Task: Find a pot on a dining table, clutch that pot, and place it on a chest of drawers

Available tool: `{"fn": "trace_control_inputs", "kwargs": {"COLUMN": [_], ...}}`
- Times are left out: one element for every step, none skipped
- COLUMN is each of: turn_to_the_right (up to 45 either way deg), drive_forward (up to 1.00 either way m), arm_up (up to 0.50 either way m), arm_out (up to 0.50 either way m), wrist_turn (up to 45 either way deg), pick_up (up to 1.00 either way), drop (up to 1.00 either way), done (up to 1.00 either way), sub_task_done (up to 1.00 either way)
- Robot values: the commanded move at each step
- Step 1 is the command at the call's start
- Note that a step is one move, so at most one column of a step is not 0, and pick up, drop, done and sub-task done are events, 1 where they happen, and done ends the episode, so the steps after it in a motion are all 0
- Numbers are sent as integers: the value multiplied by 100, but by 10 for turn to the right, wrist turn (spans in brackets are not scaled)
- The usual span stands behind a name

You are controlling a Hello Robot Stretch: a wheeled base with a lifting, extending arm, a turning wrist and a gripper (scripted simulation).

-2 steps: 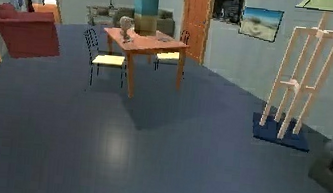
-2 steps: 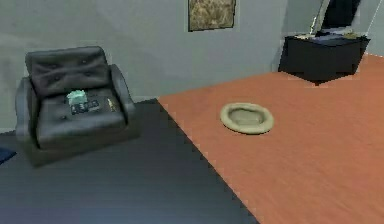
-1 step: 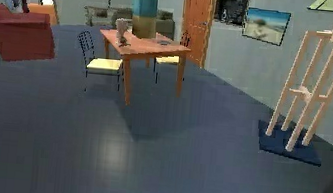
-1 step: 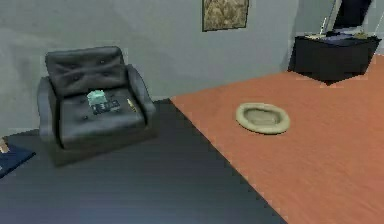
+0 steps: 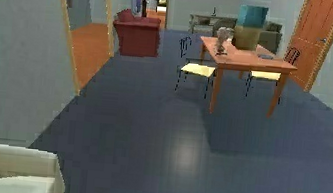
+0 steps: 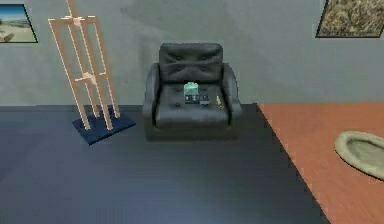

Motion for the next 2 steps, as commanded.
{"fn": "trace_control_inputs", "kwargs": {"turn_to_the_right": [0, -30], "drive_forward": [100, 0], "arm_up": [0, 0], "arm_out": [0, 0], "wrist_turn": [0, 0], "pick_up": [0, 0], "drop": [0, 0], "done": [0, 0], "sub_task_done": [0, 0]}}
